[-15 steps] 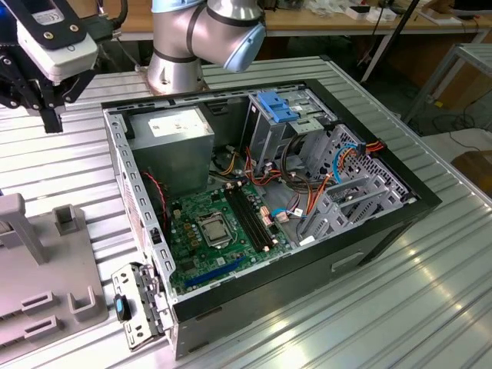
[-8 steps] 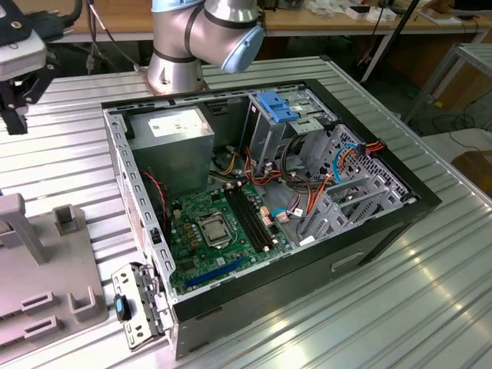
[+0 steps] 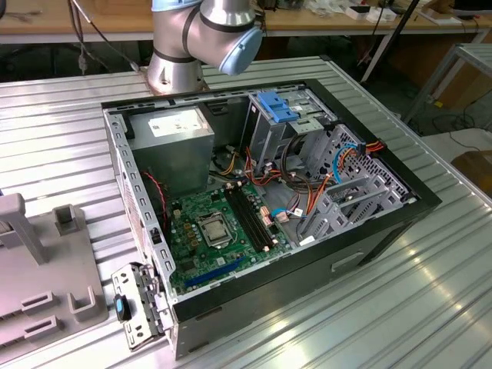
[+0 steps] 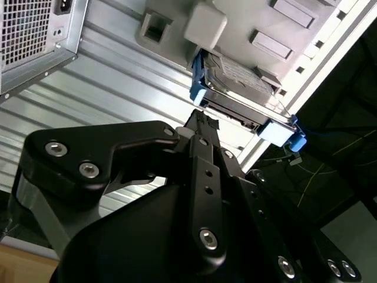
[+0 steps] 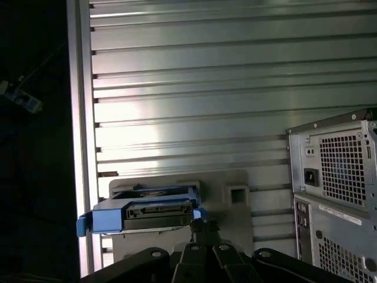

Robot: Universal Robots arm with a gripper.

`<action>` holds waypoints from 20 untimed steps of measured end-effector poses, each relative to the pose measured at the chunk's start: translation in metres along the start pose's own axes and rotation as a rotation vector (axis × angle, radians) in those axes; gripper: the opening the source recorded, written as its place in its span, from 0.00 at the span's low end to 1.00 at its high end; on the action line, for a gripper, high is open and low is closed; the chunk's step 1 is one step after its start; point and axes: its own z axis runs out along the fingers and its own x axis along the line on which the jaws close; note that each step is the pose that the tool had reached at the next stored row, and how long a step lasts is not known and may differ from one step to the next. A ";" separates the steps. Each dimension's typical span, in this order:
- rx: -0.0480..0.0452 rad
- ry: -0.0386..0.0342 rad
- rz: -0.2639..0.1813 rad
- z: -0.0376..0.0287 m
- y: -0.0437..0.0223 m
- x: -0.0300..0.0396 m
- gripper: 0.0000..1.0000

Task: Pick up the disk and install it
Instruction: 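Reach for the disk, then pick up the disk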

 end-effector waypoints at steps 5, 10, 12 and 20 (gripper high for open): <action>0.0003 0.0024 0.000 -0.0005 -0.0021 0.0282 0.11; 0.0004 0.0049 0.000 -0.0007 -0.0040 0.0531 0.11; 0.0006 0.0067 -0.001 -0.0008 -0.0045 0.0605 0.11; 0.0006 0.0071 -0.001 -0.0008 -0.0047 0.0618 0.11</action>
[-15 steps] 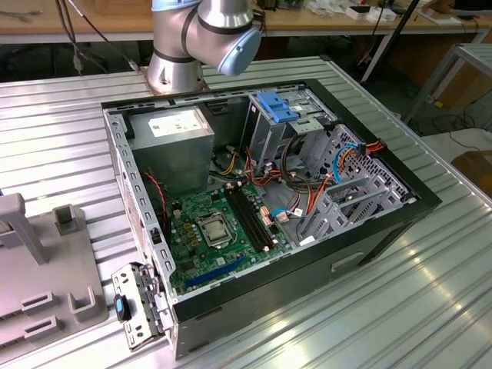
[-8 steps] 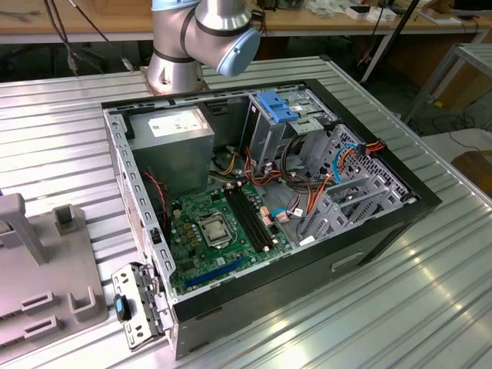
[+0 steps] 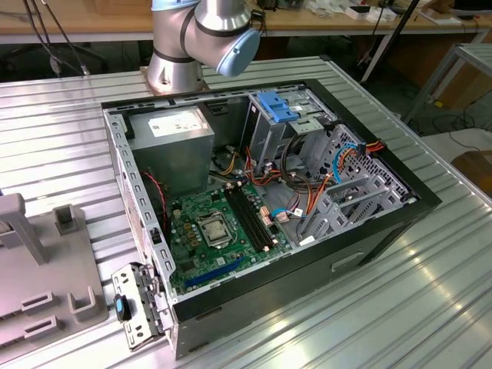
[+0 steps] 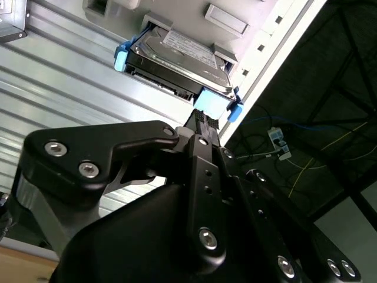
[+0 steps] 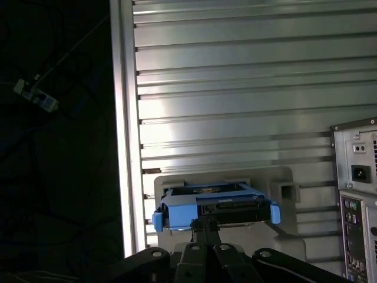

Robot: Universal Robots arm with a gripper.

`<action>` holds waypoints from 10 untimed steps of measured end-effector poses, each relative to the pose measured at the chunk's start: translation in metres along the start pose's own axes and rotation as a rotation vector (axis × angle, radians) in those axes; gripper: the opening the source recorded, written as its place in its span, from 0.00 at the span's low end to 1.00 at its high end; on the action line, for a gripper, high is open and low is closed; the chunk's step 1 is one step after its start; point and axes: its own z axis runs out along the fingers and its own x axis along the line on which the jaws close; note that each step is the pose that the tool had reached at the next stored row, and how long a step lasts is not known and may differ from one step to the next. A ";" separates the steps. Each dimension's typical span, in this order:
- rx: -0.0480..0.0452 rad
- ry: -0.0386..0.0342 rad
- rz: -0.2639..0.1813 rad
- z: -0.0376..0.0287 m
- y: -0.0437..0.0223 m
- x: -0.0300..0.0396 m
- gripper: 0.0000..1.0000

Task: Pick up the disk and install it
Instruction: 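Pick up the disk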

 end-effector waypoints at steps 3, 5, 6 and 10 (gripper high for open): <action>0.0000 0.0000 0.000 0.0000 0.0000 0.0000 0.11; 0.0000 0.0000 0.000 0.0000 0.0000 0.0000 0.11; -0.0001 0.0000 0.000 0.0000 0.0000 0.0000 0.11; -0.0004 0.0012 -0.030 0.0001 0.0000 0.0001 0.11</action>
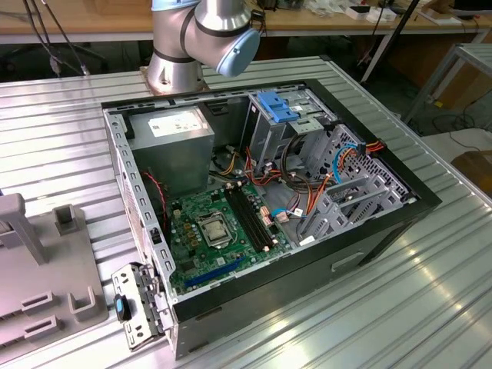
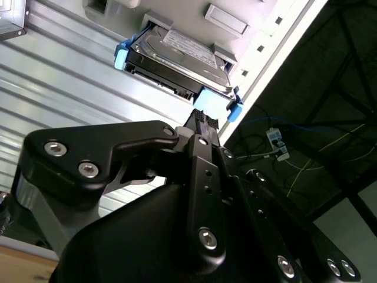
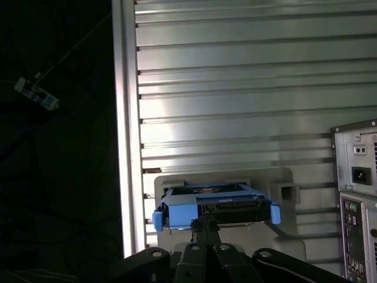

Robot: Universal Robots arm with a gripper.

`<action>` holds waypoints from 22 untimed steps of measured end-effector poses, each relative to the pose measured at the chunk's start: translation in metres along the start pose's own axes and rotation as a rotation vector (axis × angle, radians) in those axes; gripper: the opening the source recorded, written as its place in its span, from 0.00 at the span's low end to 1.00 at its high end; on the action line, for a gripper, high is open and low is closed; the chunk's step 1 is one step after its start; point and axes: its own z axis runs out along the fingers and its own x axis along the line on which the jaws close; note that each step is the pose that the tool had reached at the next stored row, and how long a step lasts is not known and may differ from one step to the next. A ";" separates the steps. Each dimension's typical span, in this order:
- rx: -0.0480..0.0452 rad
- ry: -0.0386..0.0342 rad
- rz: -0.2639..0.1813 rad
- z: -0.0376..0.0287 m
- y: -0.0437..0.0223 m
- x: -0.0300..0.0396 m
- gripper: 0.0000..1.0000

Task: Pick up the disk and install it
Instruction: 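Pick up the disk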

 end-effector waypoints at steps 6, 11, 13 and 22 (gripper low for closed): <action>-0.0011 0.0050 -0.111 -0.0001 0.0000 0.0000 0.11; -0.0019 0.0081 -0.187 0.0000 0.0000 -0.0001 0.11; -0.0025 0.0106 -0.240 -0.0001 0.0000 -0.0001 0.11; -0.0048 0.0197 -0.451 -0.0001 0.0000 0.0000 0.11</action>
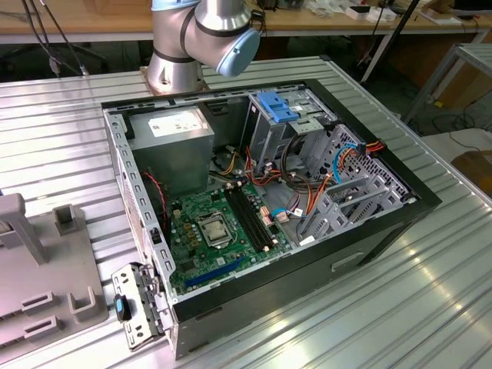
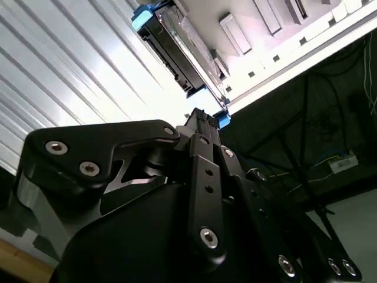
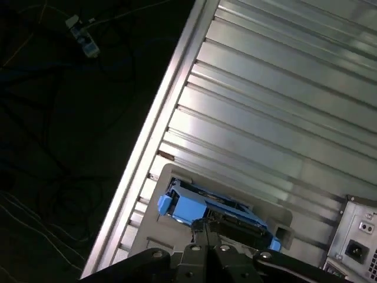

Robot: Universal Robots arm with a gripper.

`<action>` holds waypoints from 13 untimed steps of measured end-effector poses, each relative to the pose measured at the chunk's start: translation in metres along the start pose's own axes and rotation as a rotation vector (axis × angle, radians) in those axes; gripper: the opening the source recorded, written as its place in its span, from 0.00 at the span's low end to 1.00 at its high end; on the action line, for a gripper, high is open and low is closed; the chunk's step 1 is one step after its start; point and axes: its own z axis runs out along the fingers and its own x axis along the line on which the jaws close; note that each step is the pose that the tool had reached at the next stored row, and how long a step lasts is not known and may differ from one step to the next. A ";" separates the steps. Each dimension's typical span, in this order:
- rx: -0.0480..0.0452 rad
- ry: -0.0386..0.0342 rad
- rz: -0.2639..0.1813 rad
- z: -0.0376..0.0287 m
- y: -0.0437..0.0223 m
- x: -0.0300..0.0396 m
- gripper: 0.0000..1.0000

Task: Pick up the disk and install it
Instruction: 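Pick up the disk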

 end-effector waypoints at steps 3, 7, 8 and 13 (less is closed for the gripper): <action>-0.0014 0.0052 -0.122 0.0000 0.0000 0.0000 0.11; -0.0025 0.0100 -0.233 0.0000 0.0000 0.0000 0.11; -0.0030 0.0117 -0.272 0.0000 0.0000 0.0000 0.11; -0.0044 0.0169 -0.392 0.0000 0.0000 0.0000 0.11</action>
